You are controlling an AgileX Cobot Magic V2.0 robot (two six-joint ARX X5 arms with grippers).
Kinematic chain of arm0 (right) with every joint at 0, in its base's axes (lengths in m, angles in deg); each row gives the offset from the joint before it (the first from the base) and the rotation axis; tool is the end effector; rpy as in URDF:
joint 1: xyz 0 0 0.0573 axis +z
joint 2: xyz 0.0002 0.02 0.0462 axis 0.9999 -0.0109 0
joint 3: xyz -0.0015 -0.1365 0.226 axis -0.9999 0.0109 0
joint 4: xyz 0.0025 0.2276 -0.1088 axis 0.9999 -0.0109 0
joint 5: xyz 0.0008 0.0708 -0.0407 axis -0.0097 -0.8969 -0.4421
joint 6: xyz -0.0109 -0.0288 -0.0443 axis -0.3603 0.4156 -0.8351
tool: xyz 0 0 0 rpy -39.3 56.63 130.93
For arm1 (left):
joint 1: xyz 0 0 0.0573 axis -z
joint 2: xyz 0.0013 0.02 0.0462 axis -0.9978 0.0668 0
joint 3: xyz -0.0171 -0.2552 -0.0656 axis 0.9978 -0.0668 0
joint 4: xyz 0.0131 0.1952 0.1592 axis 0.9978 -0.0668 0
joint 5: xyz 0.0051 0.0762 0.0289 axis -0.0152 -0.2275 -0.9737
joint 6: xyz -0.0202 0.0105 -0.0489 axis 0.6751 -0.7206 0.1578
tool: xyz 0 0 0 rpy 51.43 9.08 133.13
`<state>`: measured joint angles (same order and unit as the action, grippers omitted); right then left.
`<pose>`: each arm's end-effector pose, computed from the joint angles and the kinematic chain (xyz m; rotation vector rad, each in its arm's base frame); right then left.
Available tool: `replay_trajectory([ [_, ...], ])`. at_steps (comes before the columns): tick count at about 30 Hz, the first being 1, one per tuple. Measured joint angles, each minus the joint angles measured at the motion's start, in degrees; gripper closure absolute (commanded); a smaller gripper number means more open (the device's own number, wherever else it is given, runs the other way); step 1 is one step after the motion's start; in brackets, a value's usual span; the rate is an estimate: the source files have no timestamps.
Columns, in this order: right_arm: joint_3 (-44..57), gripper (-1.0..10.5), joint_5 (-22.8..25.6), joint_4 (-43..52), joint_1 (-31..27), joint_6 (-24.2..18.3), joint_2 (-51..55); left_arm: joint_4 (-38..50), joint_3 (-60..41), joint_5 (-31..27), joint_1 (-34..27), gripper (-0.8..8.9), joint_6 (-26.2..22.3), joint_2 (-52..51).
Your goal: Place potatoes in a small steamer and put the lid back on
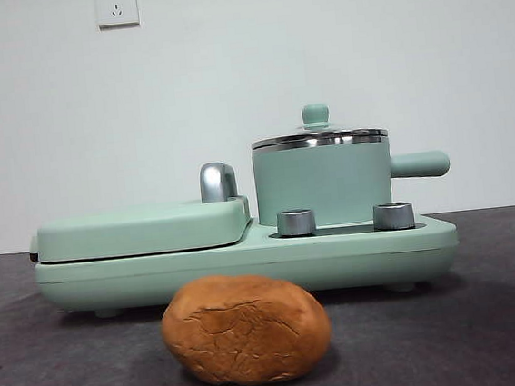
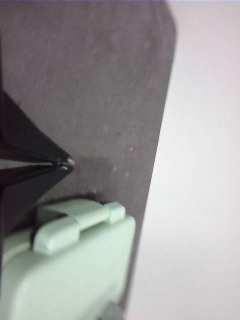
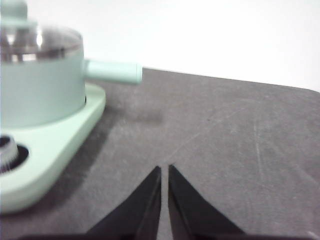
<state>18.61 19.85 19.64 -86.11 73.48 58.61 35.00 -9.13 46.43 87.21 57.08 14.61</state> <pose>0.0966 0.0063 0.1607 -0.0417 0.0701 0.0855 0.0958 -0.0019 0.1683 -0.2658 0.0362 -0.0176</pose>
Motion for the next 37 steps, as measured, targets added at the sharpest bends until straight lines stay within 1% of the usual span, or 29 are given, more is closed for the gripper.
replay_trajectory([
  [1, 0.0, 9.3, 0.0, 0.7, 0.0, 2.1, 0.0, 0.1, 0.0, 0.0, 0.0, 8.08, 3.8, 0.0],
  [4, 0.0, 9.3, 0.0, 3.4, 0.0, 8.5, 0.0, 1.4, 0.0, 0.9, 0.0, 8.08, 11.6, 0.0],
  [8, 0.0, 9.3, 0.0, 9.4, 0.0, 19.6, 0.0, 7.4, 0.0, 1.6, 0.0, 8.08, 18.8, 0.0],
  [11, -1.3, 9.3, 0.0, 10.2, 0.0, 27.3, 0.0, 12.2, 0.0, 1.6, 0.0, 8.07, 24.1, 0.0],
  [13, -3.2, 9.3, -0.4, 10.2, 0.0, 30.8, 0.0, 11.8, 0.4, 1.6, 0.0, 8.06, 26.7, 0.0],
  [14, -4.5, 9.3, -1.4, 10.2, 0.0, 31.9, 0.0, 11.0, 1.0, 2.0, 0.0, 8.05, 27.7, 0.1],
  [17, -9.2, 9.3, -5.4, 8.7, 0.0, 33.3, -0.7, 9.0, 4.5, 5.3, 0.0, 8.05, 28.5, 0.8],
  [19, -12.7, 9.3, -8.7, 6.4, 0.0, 33.2, -2.4, 7.3, 8.2, 8.0, 0.0, 8.05, 28.0, 2.1],
  [21, -16.4, 9.3, -12.4, 3.4, 0.0, 32.3, -5.1, 4.1, 12.4, 11.0, 0.0, 8.05, 26.1, 4.1],
  [24, -22.2, 9.3, -18.4, -1.7, 0.0, 29.0, -10.5, -2.8, 18.9, 15.6, 0.0, 8.05, 20.3, 8.7],
  [27, -28.1, 9.3, -23.2, -6.8, 0.0, 24.3, -17.0, -8.8, 25.4, 19.0, 0.0, 8.05, 12.7, 14.5],
  [29, -31.9, 9.3, -26.1, -9.7, 0.0, 20.3, -21.9, -11.6, 30.1, 21.2, 0.0, 8.05, 7.4, 18.9],
  [32, -36.7, 9.3, -28.6, -12.5, 0.0, 13.7, -28.6, -14.8, 36.5, 23.6, 0.0, 8.05, 0.1, 25.1],
  [37, -43.4, 9.3, -28.2, -15.6, 1.0, 1.6, -37.7, -19.5, 44.1, 24.9, 0.7, 8.05, -12.6, 35.4],
])
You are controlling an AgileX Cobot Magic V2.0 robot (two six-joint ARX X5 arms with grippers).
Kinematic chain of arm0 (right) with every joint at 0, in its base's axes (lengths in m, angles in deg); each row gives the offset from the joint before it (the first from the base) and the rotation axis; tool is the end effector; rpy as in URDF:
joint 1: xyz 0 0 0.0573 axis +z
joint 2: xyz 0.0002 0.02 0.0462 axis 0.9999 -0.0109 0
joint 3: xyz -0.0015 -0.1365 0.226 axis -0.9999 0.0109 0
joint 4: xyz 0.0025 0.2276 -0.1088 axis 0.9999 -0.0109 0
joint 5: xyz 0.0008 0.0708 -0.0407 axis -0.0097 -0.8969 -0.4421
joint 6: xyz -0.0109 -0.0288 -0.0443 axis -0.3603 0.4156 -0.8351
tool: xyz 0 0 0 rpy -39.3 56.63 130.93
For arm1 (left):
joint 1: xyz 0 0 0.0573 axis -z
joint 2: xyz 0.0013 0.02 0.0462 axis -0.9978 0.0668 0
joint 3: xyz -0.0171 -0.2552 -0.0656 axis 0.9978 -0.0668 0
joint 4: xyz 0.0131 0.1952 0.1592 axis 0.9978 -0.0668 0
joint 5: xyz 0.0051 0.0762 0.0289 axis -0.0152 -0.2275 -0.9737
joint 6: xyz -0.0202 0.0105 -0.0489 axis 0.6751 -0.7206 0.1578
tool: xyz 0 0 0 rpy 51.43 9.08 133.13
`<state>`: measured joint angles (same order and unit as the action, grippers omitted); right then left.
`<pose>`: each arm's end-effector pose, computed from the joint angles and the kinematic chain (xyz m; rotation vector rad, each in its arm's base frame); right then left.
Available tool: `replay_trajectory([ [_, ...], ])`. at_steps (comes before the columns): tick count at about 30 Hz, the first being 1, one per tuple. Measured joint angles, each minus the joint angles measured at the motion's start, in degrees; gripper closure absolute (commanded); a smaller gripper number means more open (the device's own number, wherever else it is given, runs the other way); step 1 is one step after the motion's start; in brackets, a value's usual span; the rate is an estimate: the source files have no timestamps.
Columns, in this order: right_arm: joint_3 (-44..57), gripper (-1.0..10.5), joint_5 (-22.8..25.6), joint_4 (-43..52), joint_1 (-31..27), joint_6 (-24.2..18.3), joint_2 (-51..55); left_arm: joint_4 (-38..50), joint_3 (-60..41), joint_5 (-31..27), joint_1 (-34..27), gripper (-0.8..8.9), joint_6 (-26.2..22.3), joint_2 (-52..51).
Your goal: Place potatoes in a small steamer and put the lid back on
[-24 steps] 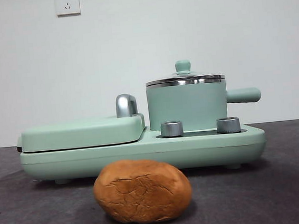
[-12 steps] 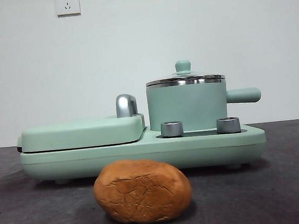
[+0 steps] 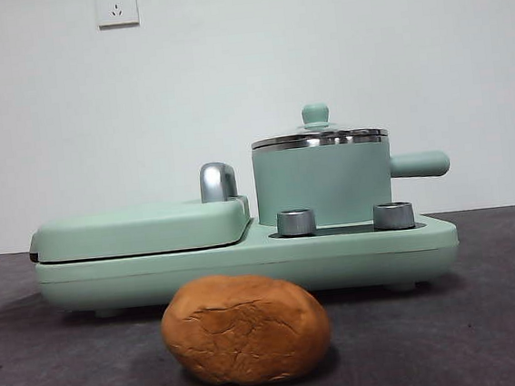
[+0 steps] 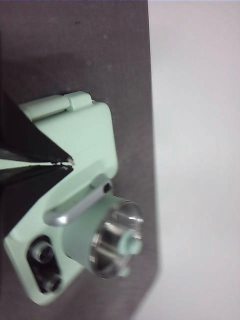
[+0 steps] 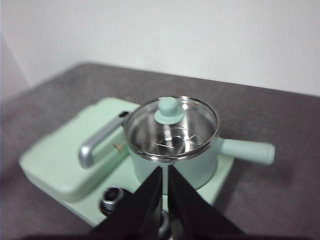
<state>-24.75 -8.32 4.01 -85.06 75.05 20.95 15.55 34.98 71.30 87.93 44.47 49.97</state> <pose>0.1372 0.0248 0.3301 0.0419 0.2388 0.5926 0.1267 -0.0162 0.3398 -0.0899 0.2283 -0.4619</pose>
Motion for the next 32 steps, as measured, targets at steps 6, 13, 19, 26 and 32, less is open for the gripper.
replay_trajectory([
  [6, -3.0, 9.3, 8.2, -1.7, 3.8, -15.3, -5.4, -0.8, 6.0, 0.3, 4.0, 8.07, -14.3, 10.3],
  [13, -3.0, 7.4, 14.5, -2.9, 8.0, -25.1, -6.2, -0.2, 9.4, 0.4, 10.1, 6.32, -29.3, 15.4],
  [19, -3.0, 6.0, 14.8, -2.9, 8.3, -25.8, -6.2, 2.7, 9.4, 0.4, 12.6, 4.74, -30.0, 16.2],
  [26, -3.0, 6.0, 14.8, -2.7, 8.3, -24.4, -6.2, 9.9, 9.4, 0.0, 16.5, 4.77, -26.4, 19.7],
  [32, -3.0, 6.0, 14.8, -2.5, 8.3, -23.1, -6.2, 25.1, 9.7, -5.7, 21.8, 4.78, -19.0, 28.2],
])
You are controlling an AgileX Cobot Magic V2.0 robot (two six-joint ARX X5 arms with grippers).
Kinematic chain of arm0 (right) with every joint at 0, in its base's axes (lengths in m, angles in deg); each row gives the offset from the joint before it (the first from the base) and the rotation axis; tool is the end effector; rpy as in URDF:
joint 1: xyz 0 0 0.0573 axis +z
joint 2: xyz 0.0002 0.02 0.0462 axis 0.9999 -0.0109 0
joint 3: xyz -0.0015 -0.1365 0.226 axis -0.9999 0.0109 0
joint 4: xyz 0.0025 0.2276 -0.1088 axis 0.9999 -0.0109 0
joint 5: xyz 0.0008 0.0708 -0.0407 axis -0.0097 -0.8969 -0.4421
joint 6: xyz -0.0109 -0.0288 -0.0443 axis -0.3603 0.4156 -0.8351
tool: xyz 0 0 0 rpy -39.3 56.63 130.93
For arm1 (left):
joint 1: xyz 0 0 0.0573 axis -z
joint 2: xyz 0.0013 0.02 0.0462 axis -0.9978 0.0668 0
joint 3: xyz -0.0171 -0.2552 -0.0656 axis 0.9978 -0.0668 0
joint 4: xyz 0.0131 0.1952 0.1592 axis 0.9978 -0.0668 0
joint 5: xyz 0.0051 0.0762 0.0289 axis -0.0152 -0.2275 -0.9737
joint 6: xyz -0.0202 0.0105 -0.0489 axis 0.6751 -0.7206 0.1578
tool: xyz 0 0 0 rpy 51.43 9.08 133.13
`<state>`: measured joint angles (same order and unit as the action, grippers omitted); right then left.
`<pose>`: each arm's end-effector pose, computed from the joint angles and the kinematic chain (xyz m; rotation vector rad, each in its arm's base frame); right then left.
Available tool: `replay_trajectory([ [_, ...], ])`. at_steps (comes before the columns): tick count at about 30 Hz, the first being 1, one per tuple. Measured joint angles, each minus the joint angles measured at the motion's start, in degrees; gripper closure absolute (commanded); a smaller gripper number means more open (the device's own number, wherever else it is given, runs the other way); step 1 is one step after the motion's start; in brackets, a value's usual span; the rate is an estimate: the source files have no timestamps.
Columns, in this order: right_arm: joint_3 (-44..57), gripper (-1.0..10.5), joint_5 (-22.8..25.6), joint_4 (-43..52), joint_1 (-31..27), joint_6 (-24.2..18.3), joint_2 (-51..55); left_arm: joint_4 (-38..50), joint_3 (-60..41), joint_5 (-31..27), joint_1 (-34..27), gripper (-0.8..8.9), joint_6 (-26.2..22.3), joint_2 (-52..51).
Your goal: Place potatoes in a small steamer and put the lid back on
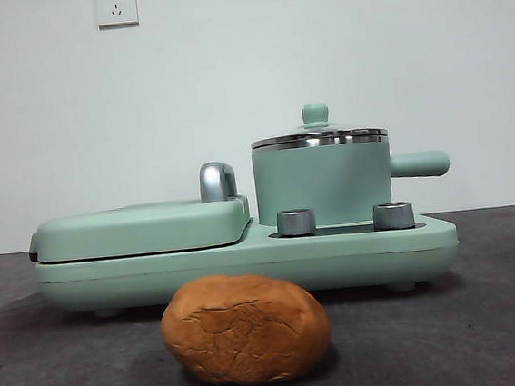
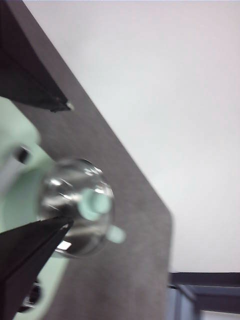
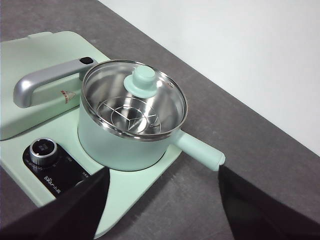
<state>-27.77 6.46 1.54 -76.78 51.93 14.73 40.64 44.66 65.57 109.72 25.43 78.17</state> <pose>0.1565 0.0426 0.3286 -0.3975 0.2431 0.5411 0.2244 -0.1083 0.3551 0.2765 0.0001 -0.7587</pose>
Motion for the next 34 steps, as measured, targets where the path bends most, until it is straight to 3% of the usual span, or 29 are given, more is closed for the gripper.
replay_trajectory([
  [5, 0.0, 6.0, 0.0, 0.0, 0.0, 0.2, 0.0, 6.4, 5.0, -0.2, 3.4, 4.8, 6.3, 10.1],
  [14, 0.0, 6.0, 0.0, 0.0, 0.0, 0.2, 0.0, 6.3, 20.4, -0.2, 6.5, 4.83, 12.9, 31.4],
  [22, 0.0, 6.0, 0.0, 1.0, 0.0, 0.2, 0.0, 6.6, 30.9, -0.5, 8.9, 4.83, 13.3, 43.4],
  [34, 0.0, 6.0, 0.0, 1.3, 0.0, 0.2, 0.0, 8.4, 31.6, -0.5, 9.7, 4.83, 12.5, 49.2],
])
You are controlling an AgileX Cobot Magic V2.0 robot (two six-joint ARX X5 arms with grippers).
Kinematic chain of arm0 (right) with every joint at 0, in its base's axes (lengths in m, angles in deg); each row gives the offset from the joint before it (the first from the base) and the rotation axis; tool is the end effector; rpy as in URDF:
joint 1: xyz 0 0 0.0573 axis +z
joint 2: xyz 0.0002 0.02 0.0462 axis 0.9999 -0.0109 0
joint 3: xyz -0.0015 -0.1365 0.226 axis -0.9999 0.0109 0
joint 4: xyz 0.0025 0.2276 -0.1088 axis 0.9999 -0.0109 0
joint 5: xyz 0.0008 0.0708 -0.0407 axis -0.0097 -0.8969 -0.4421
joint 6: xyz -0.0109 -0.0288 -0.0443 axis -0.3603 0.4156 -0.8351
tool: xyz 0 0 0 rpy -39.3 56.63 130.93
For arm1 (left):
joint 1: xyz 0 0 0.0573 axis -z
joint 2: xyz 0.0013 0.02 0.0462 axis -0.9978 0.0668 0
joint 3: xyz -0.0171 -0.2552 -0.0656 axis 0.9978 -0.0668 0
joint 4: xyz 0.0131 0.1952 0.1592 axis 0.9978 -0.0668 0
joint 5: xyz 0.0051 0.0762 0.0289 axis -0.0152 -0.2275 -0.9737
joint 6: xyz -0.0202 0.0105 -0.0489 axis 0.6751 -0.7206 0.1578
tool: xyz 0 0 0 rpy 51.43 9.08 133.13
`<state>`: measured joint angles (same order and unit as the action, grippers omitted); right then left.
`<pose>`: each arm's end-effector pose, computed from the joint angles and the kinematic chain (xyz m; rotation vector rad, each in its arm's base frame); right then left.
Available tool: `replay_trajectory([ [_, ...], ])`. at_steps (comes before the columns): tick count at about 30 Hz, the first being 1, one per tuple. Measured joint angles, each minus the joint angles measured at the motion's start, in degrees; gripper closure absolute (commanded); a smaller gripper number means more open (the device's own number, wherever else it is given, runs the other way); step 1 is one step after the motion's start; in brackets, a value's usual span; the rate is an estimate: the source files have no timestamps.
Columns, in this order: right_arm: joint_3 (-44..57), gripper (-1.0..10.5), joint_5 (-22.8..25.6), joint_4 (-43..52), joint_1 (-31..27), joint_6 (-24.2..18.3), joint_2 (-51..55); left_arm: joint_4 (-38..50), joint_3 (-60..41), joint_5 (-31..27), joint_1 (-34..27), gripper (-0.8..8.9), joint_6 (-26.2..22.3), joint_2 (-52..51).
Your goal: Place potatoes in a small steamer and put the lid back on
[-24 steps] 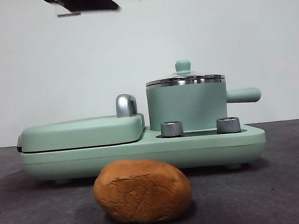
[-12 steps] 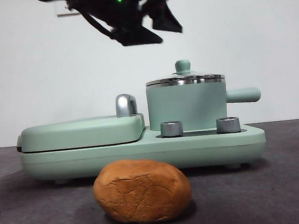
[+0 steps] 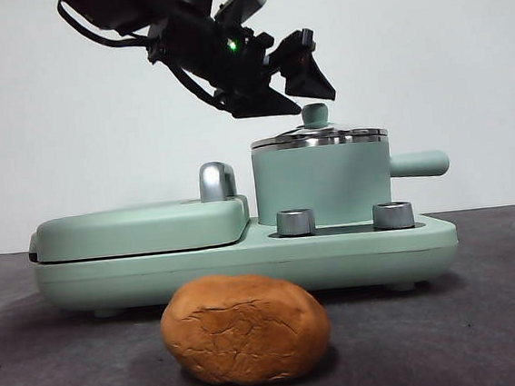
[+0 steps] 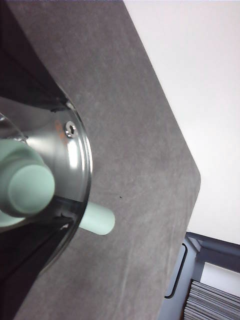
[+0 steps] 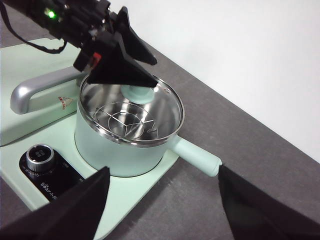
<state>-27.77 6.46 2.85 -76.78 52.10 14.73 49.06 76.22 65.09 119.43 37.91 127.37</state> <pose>0.1572 0.0428 0.3307 -0.3956 0.2210 0.5365 0.3809 -0.2610 0.2691 0.0978 0.2426 -0.9139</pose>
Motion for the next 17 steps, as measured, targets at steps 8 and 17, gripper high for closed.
replay_trajectory([
  [8, 0.0, 6.0, 0.0, 0.0, 0.0, 0.0, 0.0, -0.5, 0.0, 0.0, 0.0, 4.85, -1.0, 1.8],
  [17, 0.0, 6.0, 0.0, 0.0, 0.0, 0.0, 0.0, -2.2, 0.4, 0.5, 0.4, 6.02, -4.2, 1.8],
])
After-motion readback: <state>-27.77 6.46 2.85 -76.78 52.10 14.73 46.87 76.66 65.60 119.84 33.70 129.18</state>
